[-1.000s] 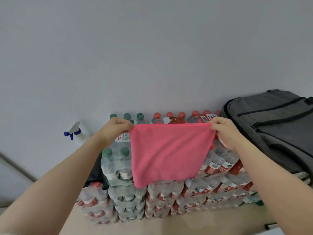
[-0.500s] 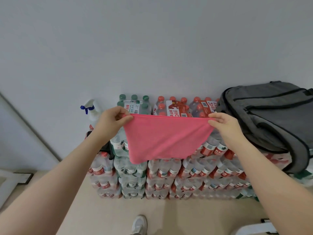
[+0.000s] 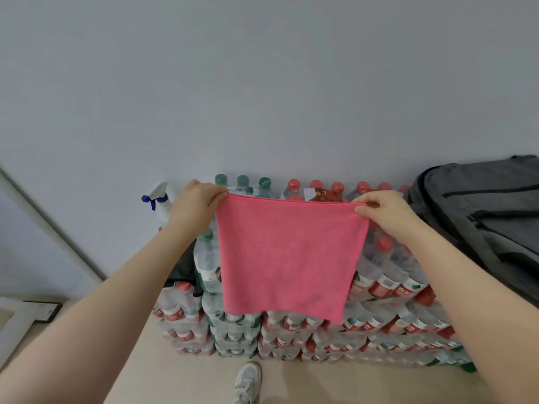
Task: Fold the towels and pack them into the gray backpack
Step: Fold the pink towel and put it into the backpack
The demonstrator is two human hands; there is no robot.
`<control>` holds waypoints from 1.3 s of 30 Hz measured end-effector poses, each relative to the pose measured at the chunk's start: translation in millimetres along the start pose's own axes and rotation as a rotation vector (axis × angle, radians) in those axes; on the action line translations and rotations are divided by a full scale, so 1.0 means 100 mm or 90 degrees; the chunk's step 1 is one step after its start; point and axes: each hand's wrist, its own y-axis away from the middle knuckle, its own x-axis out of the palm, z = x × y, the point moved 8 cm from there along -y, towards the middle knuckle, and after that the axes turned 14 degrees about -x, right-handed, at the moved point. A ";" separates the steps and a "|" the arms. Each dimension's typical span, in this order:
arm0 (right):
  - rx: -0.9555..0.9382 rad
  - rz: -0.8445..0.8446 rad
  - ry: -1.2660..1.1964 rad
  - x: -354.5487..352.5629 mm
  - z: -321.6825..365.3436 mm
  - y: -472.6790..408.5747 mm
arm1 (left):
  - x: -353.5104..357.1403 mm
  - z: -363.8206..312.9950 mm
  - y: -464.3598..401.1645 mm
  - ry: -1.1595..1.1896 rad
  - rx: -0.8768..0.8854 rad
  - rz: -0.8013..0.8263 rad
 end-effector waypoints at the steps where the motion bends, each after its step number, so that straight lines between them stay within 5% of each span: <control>1: 0.015 0.003 -0.016 0.02 -0.04 -0.11 | 0.04 0.02 -0.14 -0.004 -0.004 0.011; 8: 0.101 -0.102 0.002 0.11 -0.31 -1.01 | 0.38 0.13 -1.14 -0.067 -0.068 0.075; 15: 0.165 -0.053 0.168 0.36 -0.56 -1.45 | 0.93 0.36 -1.56 -0.177 -0.072 0.147; 20: 0.206 -0.011 0.223 0.56 -0.60 -1.55 | 1.07 0.39 -1.59 -0.143 -0.072 0.074; 24: 0.029 0.069 0.333 1.01 -0.09 -1.53 | 1.13 -0.04 -1.34 -0.112 0.179 0.031; 27: -0.116 0.208 0.294 1.59 0.29 -1.37 | 1.47 -0.26 -0.95 -0.182 0.292 0.200; 30: -0.080 0.287 0.331 1.78 0.10 -1.21 | 1.66 -0.02 -0.80 -0.268 0.199 0.314; 39: 0.129 0.212 0.361 0.98 -0.62 -0.49 | 1.33 0.42 -0.58 -0.291 0.025 0.268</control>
